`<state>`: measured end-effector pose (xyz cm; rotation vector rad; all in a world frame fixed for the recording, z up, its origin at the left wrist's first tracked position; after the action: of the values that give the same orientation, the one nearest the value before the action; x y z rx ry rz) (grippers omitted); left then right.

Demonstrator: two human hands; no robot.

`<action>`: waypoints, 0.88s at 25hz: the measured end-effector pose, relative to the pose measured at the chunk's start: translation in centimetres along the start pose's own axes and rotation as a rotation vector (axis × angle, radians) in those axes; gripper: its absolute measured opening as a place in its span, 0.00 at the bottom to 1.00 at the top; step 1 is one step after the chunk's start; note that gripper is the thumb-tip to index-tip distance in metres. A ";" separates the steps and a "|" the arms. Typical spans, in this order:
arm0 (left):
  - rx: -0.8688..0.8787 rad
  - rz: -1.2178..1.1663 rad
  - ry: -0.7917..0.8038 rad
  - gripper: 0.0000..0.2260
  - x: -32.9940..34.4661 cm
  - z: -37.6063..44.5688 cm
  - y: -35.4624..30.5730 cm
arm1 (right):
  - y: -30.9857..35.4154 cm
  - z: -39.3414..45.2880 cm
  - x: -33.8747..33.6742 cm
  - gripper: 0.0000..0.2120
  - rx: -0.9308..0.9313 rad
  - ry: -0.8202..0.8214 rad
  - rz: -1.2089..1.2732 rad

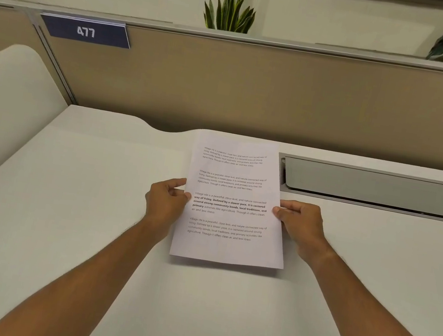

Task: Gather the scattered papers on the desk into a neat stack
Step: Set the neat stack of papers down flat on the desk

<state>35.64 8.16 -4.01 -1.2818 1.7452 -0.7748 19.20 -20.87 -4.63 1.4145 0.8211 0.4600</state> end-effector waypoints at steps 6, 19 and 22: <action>-0.016 0.049 -0.016 0.14 1.8 2.4 -0.7 | -0.3 2.0 0.2 0.07 0.024 -0.043 -0.074; 0.063 0.226 -0.116 0.12 3.6 5.7 -3.2 | 0.4 4.7 1.0 0.11 0.032 -0.165 -0.197; 0.109 0.276 -0.130 0.13 4.0 6.0 -3.6 | 0.6 4.9 0.9 0.10 0.036 -0.178 -0.259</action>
<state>41.91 3.17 -4.84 -0.9711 1.7043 -0.6052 23.47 -23.44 -4.43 1.3376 0.8559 0.1200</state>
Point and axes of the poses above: each hand's wrist, its own z-axis towards the middle knuckle, its own x-axis out of the palm, y = z × x, the point moved 9 cm from there along z, towards the middle knuckle, and after that the axes turned 14 degrees about -x, right-handed, at the moved point
